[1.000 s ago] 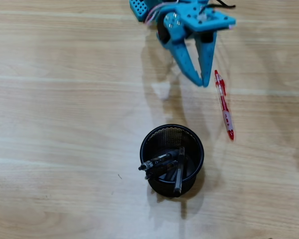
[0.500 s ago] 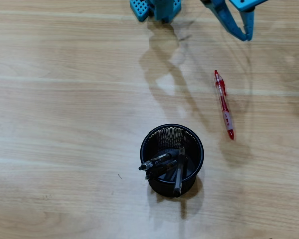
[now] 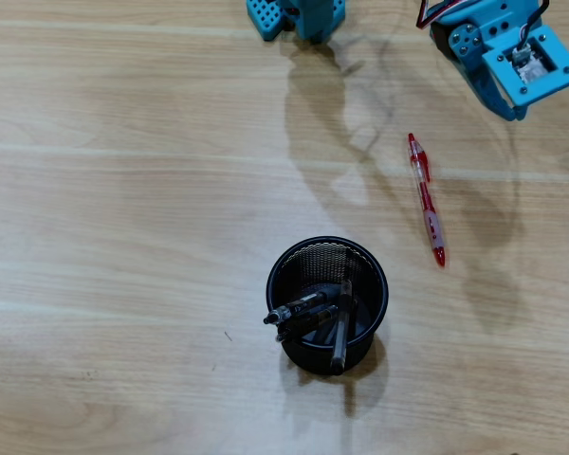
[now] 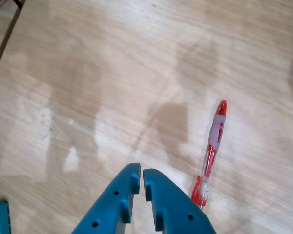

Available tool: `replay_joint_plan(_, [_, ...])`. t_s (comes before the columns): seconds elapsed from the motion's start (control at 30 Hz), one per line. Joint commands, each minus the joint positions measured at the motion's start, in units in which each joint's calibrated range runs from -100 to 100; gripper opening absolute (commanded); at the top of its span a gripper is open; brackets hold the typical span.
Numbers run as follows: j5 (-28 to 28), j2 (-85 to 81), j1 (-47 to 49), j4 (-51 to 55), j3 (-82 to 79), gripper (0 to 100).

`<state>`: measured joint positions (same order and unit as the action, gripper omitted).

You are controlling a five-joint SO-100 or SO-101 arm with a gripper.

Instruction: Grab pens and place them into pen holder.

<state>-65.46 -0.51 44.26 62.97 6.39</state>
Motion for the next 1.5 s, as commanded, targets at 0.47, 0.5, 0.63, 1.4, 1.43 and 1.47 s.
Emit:
replay_joint_plan(0.47, [-5.0,3.3,-3.2,3.8,-0.1,25])
replay_joint_plan(0.5, [-6.1,3.3,-3.1,3.8,-1.6,26])
replay_joint_plan(0.63, [-7.0,3.3,-3.2,3.0,-8.5,26])
replay_joint_plan(1.4, [-2.4,16.9,-4.2,-11.6,-12.7,26])
replay_joint_plan(1.43, [-2.4,17.4,-4.2,-11.6,-12.8,26])
replay_joint_plan(1.47, [-2.4,18.0,-4.2,-11.6,-12.8,26])
